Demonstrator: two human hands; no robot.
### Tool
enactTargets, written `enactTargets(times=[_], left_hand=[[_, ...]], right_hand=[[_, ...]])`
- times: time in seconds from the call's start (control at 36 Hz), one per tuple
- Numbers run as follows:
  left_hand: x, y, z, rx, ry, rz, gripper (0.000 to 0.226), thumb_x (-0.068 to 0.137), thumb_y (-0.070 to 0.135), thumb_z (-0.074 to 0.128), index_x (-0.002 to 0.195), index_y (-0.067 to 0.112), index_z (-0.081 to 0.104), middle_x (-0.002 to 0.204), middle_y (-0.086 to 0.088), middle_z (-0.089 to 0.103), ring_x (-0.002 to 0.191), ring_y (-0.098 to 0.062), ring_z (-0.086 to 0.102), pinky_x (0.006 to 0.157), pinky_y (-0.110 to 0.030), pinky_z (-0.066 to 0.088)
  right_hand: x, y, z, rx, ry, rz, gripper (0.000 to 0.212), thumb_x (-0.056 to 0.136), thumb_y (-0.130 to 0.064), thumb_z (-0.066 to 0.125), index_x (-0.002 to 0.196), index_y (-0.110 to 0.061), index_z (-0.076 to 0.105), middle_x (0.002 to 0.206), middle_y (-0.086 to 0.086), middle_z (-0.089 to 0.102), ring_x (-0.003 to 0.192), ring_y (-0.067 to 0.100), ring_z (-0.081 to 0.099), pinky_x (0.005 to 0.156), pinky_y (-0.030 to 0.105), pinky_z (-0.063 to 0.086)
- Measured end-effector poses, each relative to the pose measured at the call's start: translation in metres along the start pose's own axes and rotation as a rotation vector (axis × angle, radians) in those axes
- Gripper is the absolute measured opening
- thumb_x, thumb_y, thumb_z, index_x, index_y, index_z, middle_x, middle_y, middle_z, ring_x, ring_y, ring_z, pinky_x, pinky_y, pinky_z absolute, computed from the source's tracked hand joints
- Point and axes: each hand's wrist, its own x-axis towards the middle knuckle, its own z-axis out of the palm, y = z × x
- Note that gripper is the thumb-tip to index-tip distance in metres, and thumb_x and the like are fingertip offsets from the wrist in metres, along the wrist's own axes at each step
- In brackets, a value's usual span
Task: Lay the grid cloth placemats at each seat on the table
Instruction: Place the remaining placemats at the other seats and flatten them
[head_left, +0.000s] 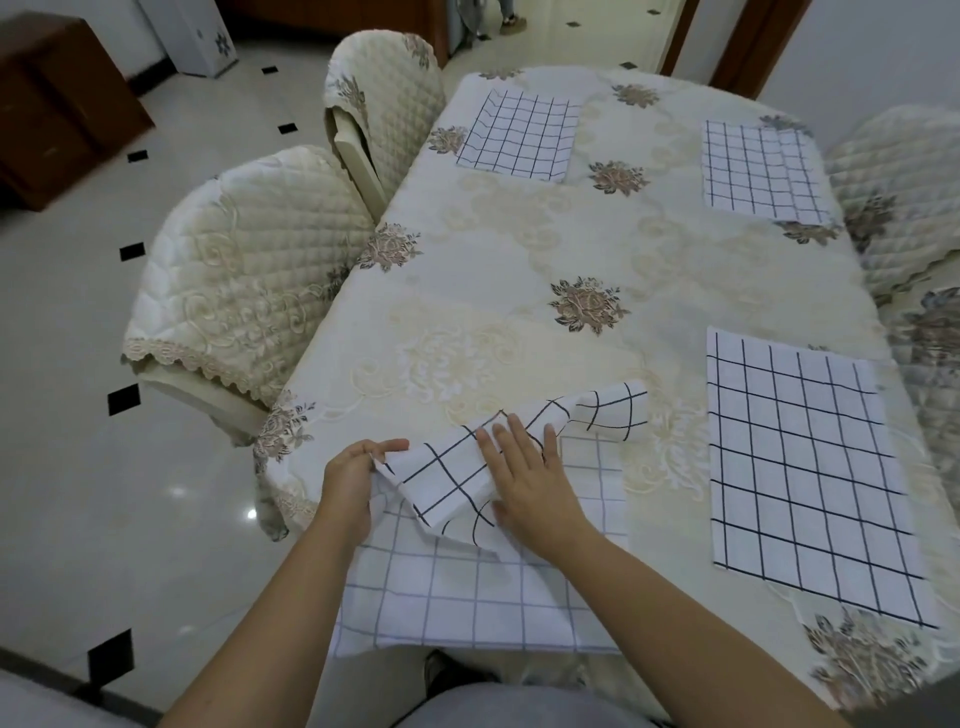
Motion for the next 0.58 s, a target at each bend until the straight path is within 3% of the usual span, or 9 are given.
enactTargets(times=[0.06, 0.11, 0.17, 0.25, 0.33, 0.42, 0.47, 0.58], left_hand=[[0.004, -0.005, 0.0, 0.099, 0.082, 0.058, 0.035, 0.079, -0.018, 0.031, 0.059, 0.006, 0.047, 0.09, -0.011, 0.064, 0.09, -0.029, 0.061, 0.073, -0.029, 0.054], [0.005, -0.006, -0.002, 0.276, 0.163, 0.131, 0.029, 0.082, -0.012, 0.038, 0.073, 0.01, 0.056, 0.093, -0.01, 0.06, 0.075, -0.023, 0.056, 0.066, -0.028, 0.044], [0.003, -0.005, -0.003, 0.424, 0.255, 0.195, 0.019, 0.084, -0.003, 0.048, 0.094, 0.011, 0.055, 0.098, -0.008, 0.056, 0.071, -0.022, 0.051, 0.063, -0.029, 0.039], [-0.002, -0.001, -0.004, 0.509, 0.383, 0.28, 0.021, 0.086, 0.01, 0.057, 0.105, 0.007, 0.051, 0.096, -0.005, 0.053, 0.079, -0.023, 0.052, 0.066, -0.029, 0.038], [-0.009, 0.001, -0.004, 0.421, 0.378, 0.286, 0.019, 0.088, 0.02, 0.06, 0.095, 0.008, 0.047, 0.078, 0.001, 0.048, 0.065, -0.014, 0.046, 0.055, -0.021, 0.034], [-0.013, -0.002, -0.007, 0.308, 0.408, 0.255, 0.019, 0.09, 0.023, 0.058, 0.086, 0.007, 0.048, 0.069, 0.003, 0.047, 0.06, -0.009, 0.042, 0.054, -0.021, 0.035], [-0.011, -0.005, -0.011, 0.282, 0.421, 0.222, 0.024, 0.092, 0.024, 0.054, 0.075, 0.008, 0.049, 0.064, 0.0, 0.047, 0.057, -0.012, 0.042, 0.053, -0.023, 0.035], [-0.007, -0.007, -0.017, 0.17, 0.396, 0.138, 0.038, 0.097, 0.026, 0.041, 0.063, 0.011, 0.05, 0.06, -0.007, 0.053, 0.044, -0.012, 0.05, 0.048, -0.026, 0.035]], right_hand=[[0.003, 0.0, 0.001, -0.016, 0.048, -0.015, 0.07, 0.046, -0.013, 0.083, 0.112, -0.009, 0.058, 0.106, 0.008, 0.069, 0.111, 0.028, 0.063, 0.103, 0.059, 0.03], [0.007, 0.002, -0.002, -0.021, 0.055, -0.017, 0.045, 0.042, -0.006, 0.082, 0.085, -0.012, 0.069, 0.094, 0.006, 0.071, 0.1, 0.026, 0.068, 0.092, 0.058, 0.045], [0.01, 0.004, -0.007, 0.021, 0.083, -0.003, 0.037, 0.039, -0.005, 0.084, 0.072, -0.013, 0.069, 0.09, 0.007, 0.071, 0.089, 0.026, 0.07, 0.084, 0.056, 0.05], [0.016, 0.005, -0.016, 0.123, 0.183, 0.017, 0.033, 0.042, -0.002, 0.084, 0.068, -0.012, 0.067, 0.085, 0.007, 0.07, 0.072, 0.025, 0.068, 0.081, 0.052, 0.052], [0.023, 0.002, -0.033, 0.246, 0.31, 0.036, 0.022, 0.056, -0.004, 0.08, 0.071, -0.013, 0.067, 0.074, 0.003, 0.065, 0.059, 0.023, 0.062, 0.078, 0.048, 0.054], [0.031, -0.007, -0.051, 0.332, 0.402, -0.041, 0.004, 0.073, -0.01, 0.067, 0.071, -0.01, 0.064, 0.066, 0.004, 0.058, 0.052, 0.022, 0.053, 0.055, 0.025, 0.044], [0.034, -0.015, -0.062, 0.357, 0.441, -0.076, 0.018, 0.082, -0.017, 0.051, 0.073, -0.009, 0.064, 0.065, 0.005, 0.056, 0.049, 0.02, 0.051, 0.045, 0.022, 0.035], [0.032, -0.029, -0.072, 0.415, 0.458, -0.118, 0.026, 0.086, -0.022, 0.046, 0.082, -0.008, 0.067, 0.069, 0.006, 0.059, 0.051, 0.022, 0.055, 0.042, 0.022, 0.039]])
